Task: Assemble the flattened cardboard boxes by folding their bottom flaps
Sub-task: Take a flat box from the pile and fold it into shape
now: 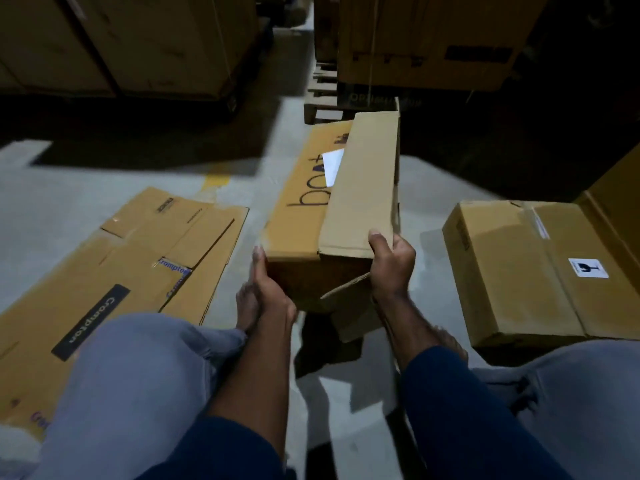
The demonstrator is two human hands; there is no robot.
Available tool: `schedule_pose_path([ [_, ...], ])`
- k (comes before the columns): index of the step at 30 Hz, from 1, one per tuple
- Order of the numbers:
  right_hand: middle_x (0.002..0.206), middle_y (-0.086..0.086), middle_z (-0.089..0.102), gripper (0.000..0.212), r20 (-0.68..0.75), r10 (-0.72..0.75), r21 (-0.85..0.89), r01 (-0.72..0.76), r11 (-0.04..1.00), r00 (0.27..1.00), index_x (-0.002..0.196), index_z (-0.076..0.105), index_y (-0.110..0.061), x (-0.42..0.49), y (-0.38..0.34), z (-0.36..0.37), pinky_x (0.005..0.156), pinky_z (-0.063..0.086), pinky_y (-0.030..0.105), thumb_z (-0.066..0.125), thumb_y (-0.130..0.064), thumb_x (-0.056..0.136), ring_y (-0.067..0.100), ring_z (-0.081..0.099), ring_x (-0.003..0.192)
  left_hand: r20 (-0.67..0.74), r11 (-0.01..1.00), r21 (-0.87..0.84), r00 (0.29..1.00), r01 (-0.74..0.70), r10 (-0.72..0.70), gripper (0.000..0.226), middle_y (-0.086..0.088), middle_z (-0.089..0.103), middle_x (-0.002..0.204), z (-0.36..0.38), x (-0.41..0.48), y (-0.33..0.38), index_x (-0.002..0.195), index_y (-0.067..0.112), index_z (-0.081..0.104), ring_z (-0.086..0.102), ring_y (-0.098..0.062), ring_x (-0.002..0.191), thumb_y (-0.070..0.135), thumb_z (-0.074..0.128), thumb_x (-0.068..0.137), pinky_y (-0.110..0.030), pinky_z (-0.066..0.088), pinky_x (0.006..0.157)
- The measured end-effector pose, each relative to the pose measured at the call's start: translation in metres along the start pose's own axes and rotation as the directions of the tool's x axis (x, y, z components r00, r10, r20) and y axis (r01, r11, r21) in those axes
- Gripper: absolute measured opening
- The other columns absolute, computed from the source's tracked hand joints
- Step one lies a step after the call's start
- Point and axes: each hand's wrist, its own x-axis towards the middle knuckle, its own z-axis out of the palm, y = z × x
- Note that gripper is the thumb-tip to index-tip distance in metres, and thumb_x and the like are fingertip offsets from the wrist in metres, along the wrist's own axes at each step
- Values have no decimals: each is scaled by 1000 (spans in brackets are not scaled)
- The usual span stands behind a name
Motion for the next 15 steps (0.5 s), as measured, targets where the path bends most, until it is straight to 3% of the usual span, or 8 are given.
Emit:
schedule_pose_path([
  [2,107,13,76,24,-16,117,249,-110,962,993,115,70,0,12,-5,11,88,62,42,67,-15,97,31,73,103,48,980,39,980,-193,191,59,-7,70,127,29,-9,38,130,31,67,65,-32,119,66,68,83,-58,51,101],
  [4,106,18,75,25,24,243,468,-226,854,970,115,71,0,21,-5,19,90,60,50,67,-15,96,41,70,107,96,916,94,919,-390,381,52,-6,68,130,57,-26,69,127,34,67,62,-30,121,62,66,84,-57,51,102],
  [8,114,16,75,45,172,374,640,-392,661,911,127,69,-16,27,24,16,90,59,52,57,-49,100,37,71,107,252,667,343,749,-661,613,32,8,54,139,80,-44,84,111,60,66,44,-18,135,70,57,82,-59,37,113],
  [11,122,18,72,52,189,498,637,-492,593,846,132,66,-20,25,60,0,101,53,58,49,-58,101,39,69,113,425,383,586,673,-715,606,39,12,51,142,87,-56,57,120,57,60,34,-12,138,68,43,87,-61,10,121],
  [13,123,17,72,48,120,623,559,-571,602,773,130,67,-22,24,96,-17,101,52,59,48,-55,101,40,68,114,482,276,697,718,-662,503,48,10,51,146,80,-53,32,130,49,60,32,-16,142,65,46,88,-57,1,122],
  [15,126,17,70,47,13,703,420,-642,642,711,129,68,-26,32,145,-36,95,53,65,51,-56,97,43,66,114,530,173,761,753,-625,391,50,10,49,149,65,-46,8,134,46,59,30,-19,144,59,51,87,-60,7,121],
])
